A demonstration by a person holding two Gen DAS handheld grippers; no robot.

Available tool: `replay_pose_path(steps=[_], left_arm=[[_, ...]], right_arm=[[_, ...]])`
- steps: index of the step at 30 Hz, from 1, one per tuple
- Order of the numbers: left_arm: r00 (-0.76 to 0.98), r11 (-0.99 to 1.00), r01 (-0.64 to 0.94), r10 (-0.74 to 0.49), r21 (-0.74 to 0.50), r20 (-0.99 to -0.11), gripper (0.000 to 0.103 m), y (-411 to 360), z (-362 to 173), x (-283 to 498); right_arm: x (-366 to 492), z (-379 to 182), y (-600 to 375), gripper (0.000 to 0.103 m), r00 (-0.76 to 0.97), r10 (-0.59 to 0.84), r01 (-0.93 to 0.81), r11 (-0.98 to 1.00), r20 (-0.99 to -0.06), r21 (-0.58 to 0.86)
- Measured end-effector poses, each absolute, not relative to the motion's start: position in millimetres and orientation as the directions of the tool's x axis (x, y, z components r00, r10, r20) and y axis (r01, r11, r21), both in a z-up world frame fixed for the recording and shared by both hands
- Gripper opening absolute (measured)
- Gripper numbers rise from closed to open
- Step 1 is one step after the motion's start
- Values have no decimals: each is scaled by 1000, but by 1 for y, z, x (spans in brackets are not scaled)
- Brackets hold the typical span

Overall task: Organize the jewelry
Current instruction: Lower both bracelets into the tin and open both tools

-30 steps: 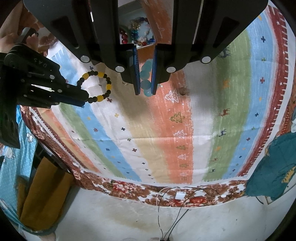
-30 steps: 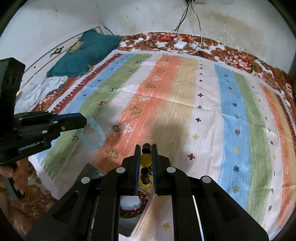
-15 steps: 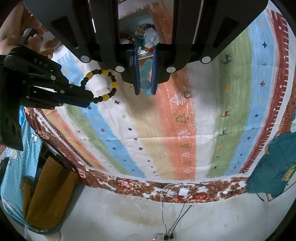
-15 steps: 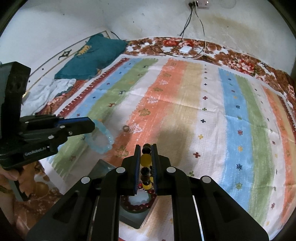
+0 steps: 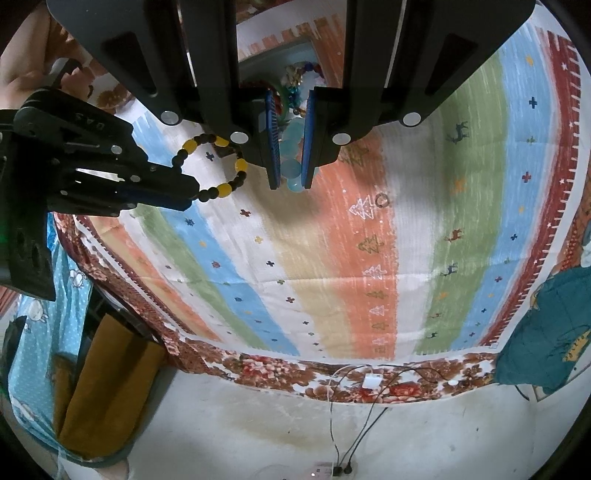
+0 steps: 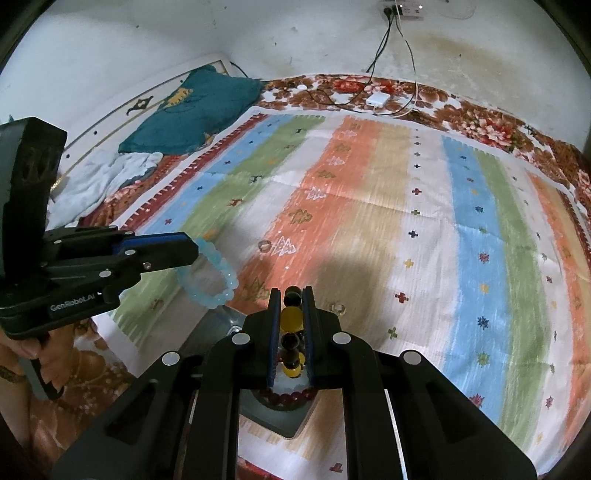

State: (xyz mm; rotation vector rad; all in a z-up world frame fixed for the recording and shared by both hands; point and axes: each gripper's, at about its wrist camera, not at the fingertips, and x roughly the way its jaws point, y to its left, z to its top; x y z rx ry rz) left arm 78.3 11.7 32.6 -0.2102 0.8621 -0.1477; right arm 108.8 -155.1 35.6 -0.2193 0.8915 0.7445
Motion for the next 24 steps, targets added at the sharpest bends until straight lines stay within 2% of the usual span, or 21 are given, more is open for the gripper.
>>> replay_pose_path(steps=[21,23,24], left_arm=[[610,962,53,-244,-268,-754,12,2,21,62],[606,961,29,-234,-273,-760,25,6,19,64],[609,962,19,-226,-271,-760,35,8,19,64]], right_arm=[[88,20,-160,13,330,505,-694,703,-797,158],[89,17,-159,13,335,485,-689,711,-808,141],[91,17,-160,14,340,479,-682,718,-809,138]])
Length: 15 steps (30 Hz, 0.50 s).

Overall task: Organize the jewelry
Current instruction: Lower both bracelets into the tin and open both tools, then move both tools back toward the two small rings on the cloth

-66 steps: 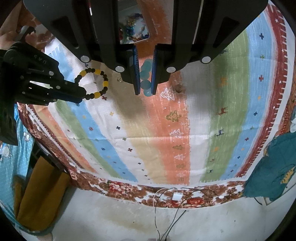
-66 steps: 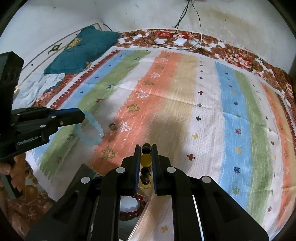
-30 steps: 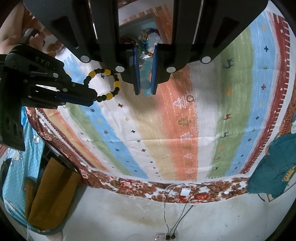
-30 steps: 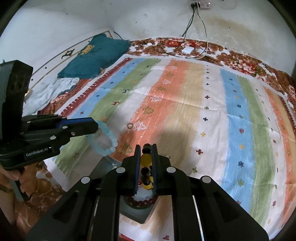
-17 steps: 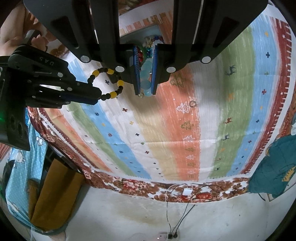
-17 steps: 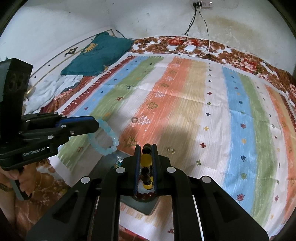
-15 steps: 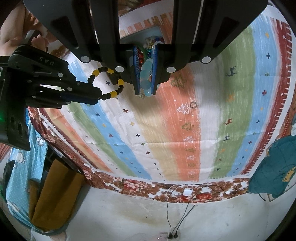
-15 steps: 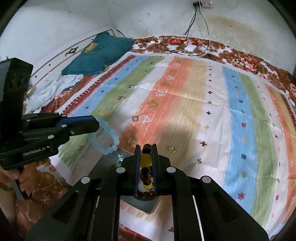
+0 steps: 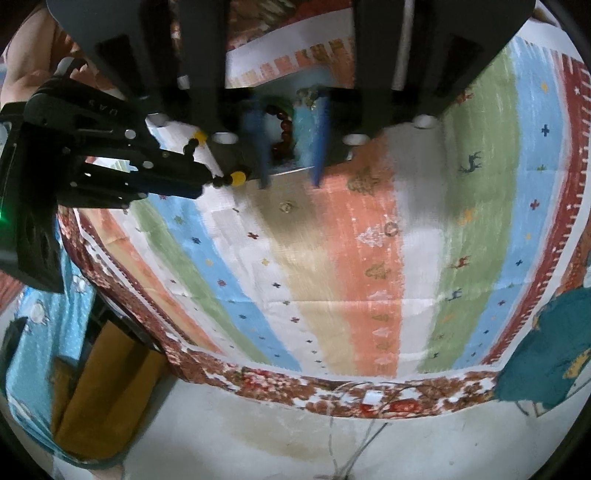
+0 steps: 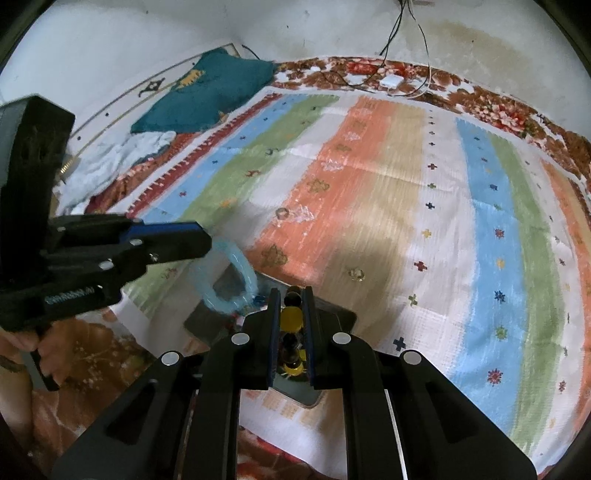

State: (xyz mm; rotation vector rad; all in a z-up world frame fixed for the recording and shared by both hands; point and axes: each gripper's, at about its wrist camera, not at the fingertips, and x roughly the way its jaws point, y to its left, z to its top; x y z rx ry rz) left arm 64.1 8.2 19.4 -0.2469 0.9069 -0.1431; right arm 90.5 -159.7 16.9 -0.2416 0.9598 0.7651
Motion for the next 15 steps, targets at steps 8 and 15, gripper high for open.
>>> replay_pose_path(steps=[8,15], left_arm=[[620,960,-62,-178,-274,-764,60,29,17,67],[614,954,-134,-133,-269,-778,78,47,10,75]], right_arm=[[108,11,-173,58,371,448,-615,775,-813,146],[130,0,-177,65,369,405,-561,815,-836,147]])
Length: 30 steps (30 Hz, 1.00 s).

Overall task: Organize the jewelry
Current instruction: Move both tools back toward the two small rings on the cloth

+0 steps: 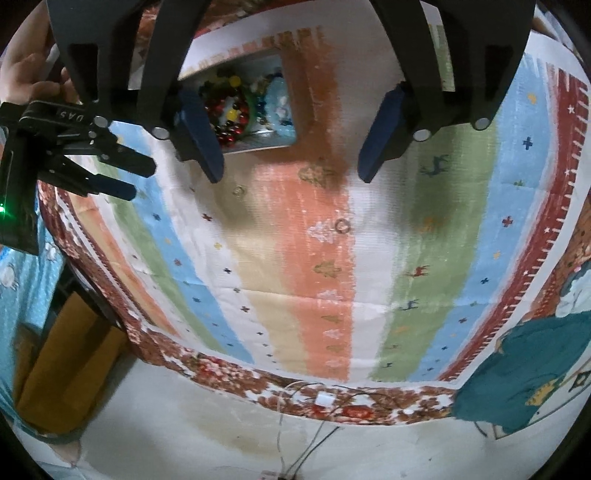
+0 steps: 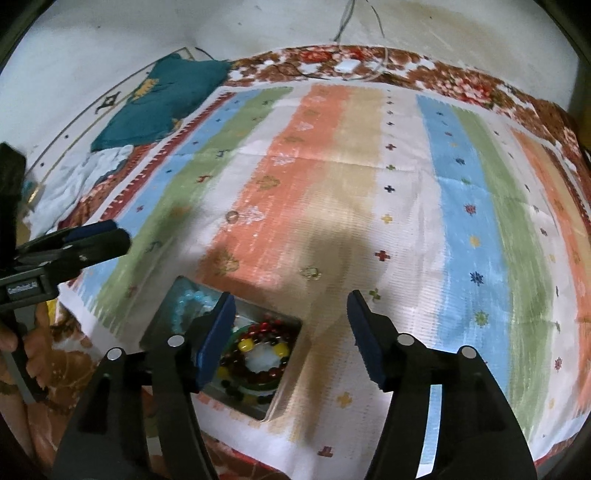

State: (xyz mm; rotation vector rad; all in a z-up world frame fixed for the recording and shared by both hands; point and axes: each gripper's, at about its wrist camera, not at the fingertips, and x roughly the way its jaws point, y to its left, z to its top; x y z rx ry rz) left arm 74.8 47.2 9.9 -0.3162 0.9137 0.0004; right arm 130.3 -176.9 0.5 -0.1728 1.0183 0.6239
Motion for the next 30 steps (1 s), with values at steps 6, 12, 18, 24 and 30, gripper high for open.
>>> replay_pose_path(steps=[6,12,18,24,30], left_arm=[[597,952,-173,-101,-251,-795,90,55,4,82],[572,956,-200,-65,-216,-818,97,60,-4,93],[541,953,-234,-39,-195,-840,97,70,-15,109],[528,953,-232,-45,-195,-848,97,74,-23,121],[517,951,-224,-69,-212,-853,97,75,-29,130]], right_arm=[[138,0,-176,71,388,389,-550,825,-836,130],[144,-9,-170,75,366,364,-555,824,-857,112],[152,-19,-160,76,334,343,-559,822,-878,109],[163,-30,-153,76,312,314,-560,823,-897,94],[173,-40,-147,76,279,307,-555,825,-910,108]])
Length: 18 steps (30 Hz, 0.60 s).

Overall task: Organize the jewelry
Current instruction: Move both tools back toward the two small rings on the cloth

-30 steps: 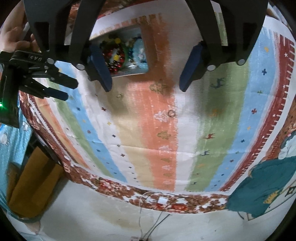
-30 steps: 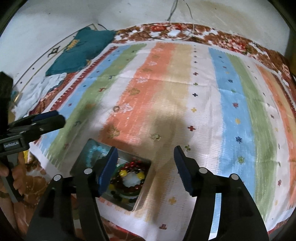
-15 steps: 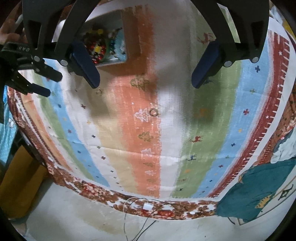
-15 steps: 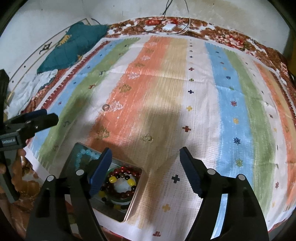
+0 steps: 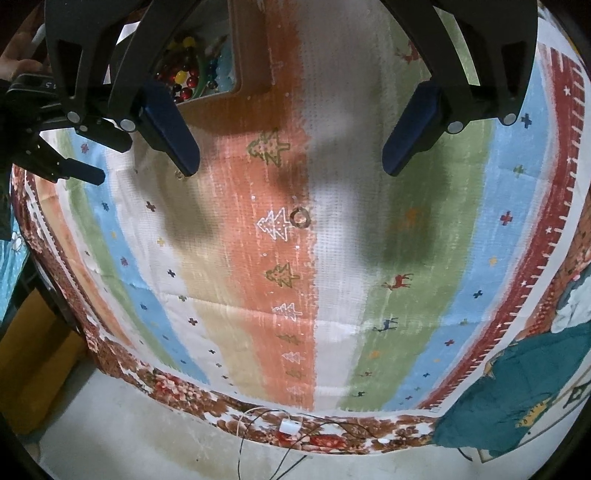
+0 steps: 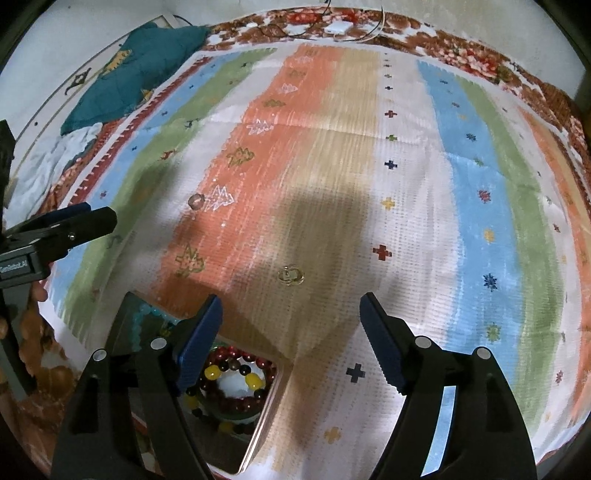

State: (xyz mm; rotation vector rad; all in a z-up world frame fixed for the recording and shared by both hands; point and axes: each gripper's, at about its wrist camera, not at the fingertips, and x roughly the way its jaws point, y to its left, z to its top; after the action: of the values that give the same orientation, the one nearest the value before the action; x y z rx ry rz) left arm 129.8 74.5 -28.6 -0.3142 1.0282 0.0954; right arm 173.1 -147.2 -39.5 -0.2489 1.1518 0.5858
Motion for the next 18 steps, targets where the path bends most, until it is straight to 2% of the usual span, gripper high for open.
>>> replay_pose_path(steps=[18], left_arm=[[467,937,-230,-129,-261,-875,97,86,-52,155]], right_arm=[[188,-54,-135,76,236,291,-554,824,-927,118]])
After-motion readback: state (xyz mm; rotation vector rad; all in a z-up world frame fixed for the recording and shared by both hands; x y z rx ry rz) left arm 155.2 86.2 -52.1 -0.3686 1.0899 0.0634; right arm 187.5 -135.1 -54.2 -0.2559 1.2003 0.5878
